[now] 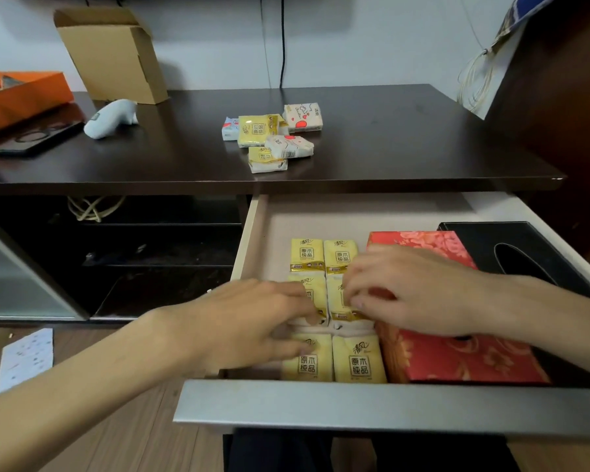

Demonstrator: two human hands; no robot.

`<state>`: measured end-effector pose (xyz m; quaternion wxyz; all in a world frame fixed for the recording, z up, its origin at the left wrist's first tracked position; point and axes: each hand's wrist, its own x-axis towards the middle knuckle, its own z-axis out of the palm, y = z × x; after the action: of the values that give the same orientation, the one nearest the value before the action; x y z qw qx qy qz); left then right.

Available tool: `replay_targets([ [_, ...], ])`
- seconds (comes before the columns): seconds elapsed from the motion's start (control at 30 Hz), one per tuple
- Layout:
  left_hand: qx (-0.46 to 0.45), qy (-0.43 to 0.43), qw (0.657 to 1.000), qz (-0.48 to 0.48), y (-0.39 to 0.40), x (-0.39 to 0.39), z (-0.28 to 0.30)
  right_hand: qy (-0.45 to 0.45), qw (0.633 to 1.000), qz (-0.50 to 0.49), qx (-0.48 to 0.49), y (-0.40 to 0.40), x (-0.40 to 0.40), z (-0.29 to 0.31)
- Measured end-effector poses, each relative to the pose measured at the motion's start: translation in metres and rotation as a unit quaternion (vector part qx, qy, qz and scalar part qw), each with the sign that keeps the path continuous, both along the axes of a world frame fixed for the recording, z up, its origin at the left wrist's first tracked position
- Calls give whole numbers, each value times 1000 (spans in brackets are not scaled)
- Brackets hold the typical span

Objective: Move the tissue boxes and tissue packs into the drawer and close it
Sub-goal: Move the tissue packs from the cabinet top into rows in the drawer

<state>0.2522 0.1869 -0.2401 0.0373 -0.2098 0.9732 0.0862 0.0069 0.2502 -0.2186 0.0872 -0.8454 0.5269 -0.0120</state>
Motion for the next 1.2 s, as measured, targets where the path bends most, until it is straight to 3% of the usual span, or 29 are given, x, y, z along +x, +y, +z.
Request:
replay_targets([
  [0.13, -8, 112, 992, 51, -30, -13, 10, -5, 996, -78, -33, -46, -4, -6],
  [0.4, -60, -20, 988, 142, -82, -49, -20, 87, 978, -187, 10, -97, 4, -31],
  [0.83, -67, 60, 990, 112, -86, -43, -31, 43, 980, -191, -24, -90, 2, -34],
  [0.9, -75, 86, 987, 112, -84, -43, -30, 9, 979, -199, -35, -89, 2, -34],
  [1.0, -68, 178, 973, 134, -84, -36, -20, -113, 965, -216, -99, -87, -2, -26],
  [1.13, -101, 338, 914, 200, -110, -22, 7, -257, 928, -192, -190, -104, -14, -7],
  [1.2, -119, 343, 905, 223, -133, -20, 20, -269, 927, -180, -191, -128, -17, 5],
])
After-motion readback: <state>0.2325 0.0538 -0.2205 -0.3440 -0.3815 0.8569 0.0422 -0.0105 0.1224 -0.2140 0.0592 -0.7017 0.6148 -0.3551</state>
